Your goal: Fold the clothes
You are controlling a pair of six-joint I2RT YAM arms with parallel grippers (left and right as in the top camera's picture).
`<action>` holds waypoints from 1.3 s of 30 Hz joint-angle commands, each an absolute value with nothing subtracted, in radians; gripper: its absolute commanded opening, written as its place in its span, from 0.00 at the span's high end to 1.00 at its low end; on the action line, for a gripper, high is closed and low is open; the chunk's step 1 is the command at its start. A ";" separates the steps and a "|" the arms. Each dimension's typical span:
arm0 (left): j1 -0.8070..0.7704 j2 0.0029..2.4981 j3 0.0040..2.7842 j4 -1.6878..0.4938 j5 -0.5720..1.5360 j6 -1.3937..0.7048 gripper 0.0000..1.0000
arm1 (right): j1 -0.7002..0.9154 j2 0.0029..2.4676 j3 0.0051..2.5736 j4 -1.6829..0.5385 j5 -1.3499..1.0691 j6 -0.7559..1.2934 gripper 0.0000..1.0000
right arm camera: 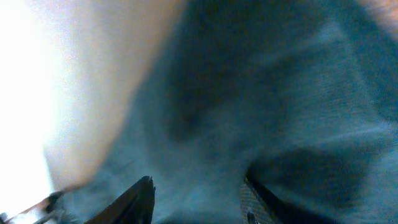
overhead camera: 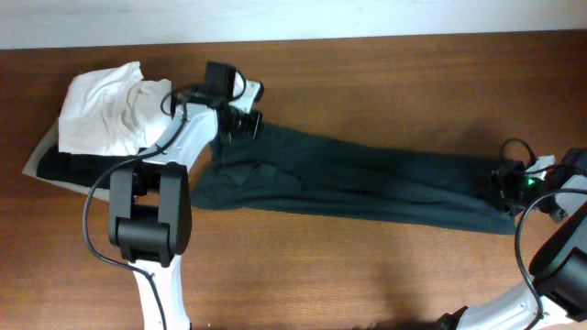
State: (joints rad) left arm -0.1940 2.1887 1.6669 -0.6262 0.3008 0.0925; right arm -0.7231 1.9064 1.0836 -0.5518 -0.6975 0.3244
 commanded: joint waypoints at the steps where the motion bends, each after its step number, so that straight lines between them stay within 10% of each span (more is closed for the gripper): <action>1: -0.157 2.189 1.880 -0.794 0.260 0.084 0.86 | -0.794 1.908 1.219 -0.693 -0.845 0.115 0.48; 9: -0.136 2.189 2.123 -1.122 0.258 0.130 0.63 | -0.845 1.916 1.276 -0.796 -0.318 -0.038 0.29; 19: -0.136 2.189 2.123 -1.150 0.258 0.155 0.61 | -0.730 2.002 1.252 -0.795 -0.358 -0.102 0.21; 29: -0.136 2.188 2.123 -1.180 0.258 0.155 0.62 | -0.710 1.997 1.270 -0.831 -0.422 -0.090 0.96; 39: -0.134 2.102 2.201 -1.300 0.234 0.211 0.62 | -0.559 1.827 1.494 -1.124 -0.498 -0.070 0.96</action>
State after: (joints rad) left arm -0.1352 2.1777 2.1704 -1.2953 0.2455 0.1879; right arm -0.6731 1.8782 1.4761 -1.0946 -0.4461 -0.0780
